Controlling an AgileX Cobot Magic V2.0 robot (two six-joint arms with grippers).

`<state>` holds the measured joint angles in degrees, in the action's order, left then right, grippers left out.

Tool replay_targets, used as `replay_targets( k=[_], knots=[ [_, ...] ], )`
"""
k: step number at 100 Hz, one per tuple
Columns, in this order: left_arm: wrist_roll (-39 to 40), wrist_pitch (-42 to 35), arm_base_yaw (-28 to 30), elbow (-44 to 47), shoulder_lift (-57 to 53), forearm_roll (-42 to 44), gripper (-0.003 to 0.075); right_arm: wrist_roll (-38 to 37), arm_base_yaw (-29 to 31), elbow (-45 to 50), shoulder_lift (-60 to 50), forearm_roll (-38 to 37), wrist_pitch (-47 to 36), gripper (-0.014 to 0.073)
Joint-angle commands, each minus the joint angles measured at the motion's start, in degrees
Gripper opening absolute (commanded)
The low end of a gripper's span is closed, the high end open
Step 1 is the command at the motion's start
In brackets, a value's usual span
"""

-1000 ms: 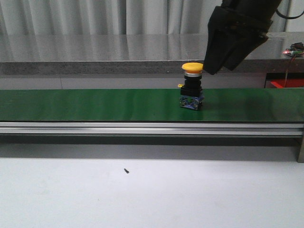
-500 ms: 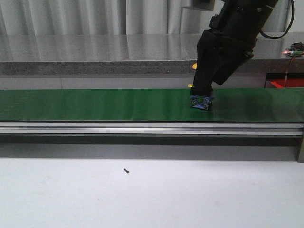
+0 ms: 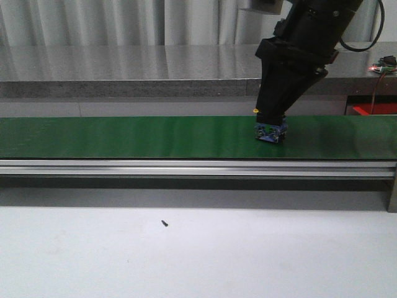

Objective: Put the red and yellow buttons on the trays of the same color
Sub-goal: 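Grasp the yellow button and carry it toward the yellow tray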

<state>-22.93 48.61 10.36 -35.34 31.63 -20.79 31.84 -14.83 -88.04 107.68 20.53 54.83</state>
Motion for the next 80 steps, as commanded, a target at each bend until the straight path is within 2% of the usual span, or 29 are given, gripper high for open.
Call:
replay_targets(
  k=[1, 20, 32, 80],
  knots=[
    [-0.2, -3.0, -0.3, -1.4, 0.2, -1.4, -0.0020, -7.4, -0.2, -1.8, -3.4, -2.2, -1.7, 0.0078],
    [-0.2, -3.0, -0.3, -1.4, 0.2, -1.4, -0.0020, -29.5, 1.1, -1.8, -7.0, -16.0, 0.4, 0.0078],
    [-0.2, -3.0, -0.3, -1.4, 0.2, -1.4, -0.0020, -38.2, 3.4, -1.2, -10.4, -22.0, 2.8, 0.0078],
    [-0.2, -3.0, -0.3, -1.4, 0.2, -1.4, -0.0020, -43.7, 21.9, 11.4, -24.8, -25.2, 3.6, 0.0078]
  ],
)
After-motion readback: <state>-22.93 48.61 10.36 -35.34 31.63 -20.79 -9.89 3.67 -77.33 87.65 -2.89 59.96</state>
